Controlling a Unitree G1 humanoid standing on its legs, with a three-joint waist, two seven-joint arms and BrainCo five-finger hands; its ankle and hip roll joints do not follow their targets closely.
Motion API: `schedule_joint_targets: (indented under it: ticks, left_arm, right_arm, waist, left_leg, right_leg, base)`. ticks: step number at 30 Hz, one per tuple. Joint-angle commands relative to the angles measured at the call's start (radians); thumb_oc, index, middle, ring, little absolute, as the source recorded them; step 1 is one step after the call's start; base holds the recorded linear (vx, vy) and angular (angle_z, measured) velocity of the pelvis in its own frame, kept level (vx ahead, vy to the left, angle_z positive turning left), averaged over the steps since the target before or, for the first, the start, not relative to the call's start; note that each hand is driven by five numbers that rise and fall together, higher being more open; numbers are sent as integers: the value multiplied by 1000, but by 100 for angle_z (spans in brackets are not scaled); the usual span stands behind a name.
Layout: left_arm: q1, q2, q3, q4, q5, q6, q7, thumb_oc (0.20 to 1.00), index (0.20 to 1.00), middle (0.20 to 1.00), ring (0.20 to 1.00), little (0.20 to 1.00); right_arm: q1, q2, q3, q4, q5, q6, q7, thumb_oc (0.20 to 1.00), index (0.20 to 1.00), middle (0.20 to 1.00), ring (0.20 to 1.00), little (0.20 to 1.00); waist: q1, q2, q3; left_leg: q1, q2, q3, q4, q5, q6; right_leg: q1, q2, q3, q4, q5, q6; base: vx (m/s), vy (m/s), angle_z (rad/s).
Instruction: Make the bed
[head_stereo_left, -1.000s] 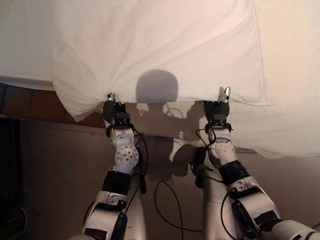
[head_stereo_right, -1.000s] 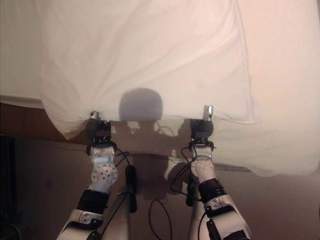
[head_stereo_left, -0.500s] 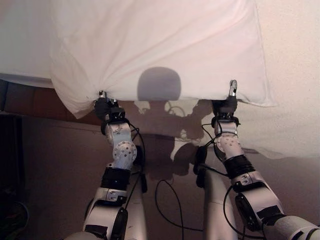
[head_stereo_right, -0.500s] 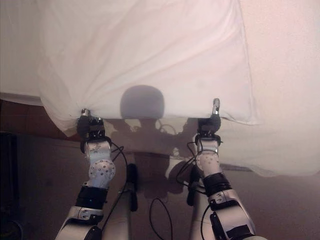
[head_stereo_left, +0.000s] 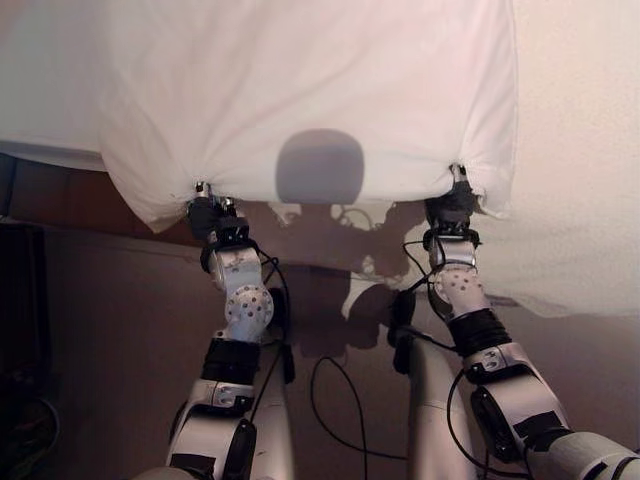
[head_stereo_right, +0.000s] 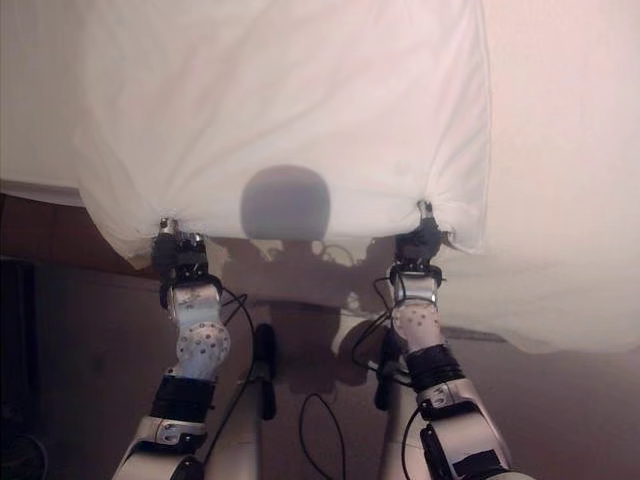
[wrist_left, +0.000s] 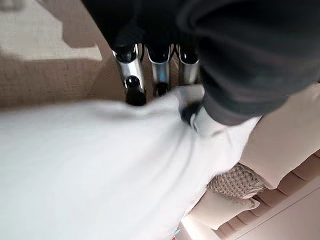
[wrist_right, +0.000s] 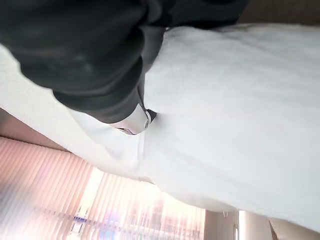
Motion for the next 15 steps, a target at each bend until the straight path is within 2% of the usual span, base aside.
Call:
schedule_joint_targets:
  ticks: [1,15]
  left_arm:
    - [49,50,113,-55,12,-103,-7,1000,1000,1000,1000,1000]
    - [27,-14,71,91,-153,-88,10,1000,1000,1000,1000,1000]
  right_arm:
    - [42,13,-26,-114,-36,-46,75,200,200,200,200,200]
    - [100,44,68,-299,-35,-56,141,200,200,200,200,200]
  waist:
    - [-9,9,-93]
    - [-39,1,-88]
  left_leg:
    - [-61,-102,39,30,-41,143]
    - [-64,-94,61,47,-49,146]
  right_leg:
    - [15,69,-15,-85,55,30]
    - [3,71,0,-70,59,30]
  base:
    - [0,0,0]
    - [0,0,0]
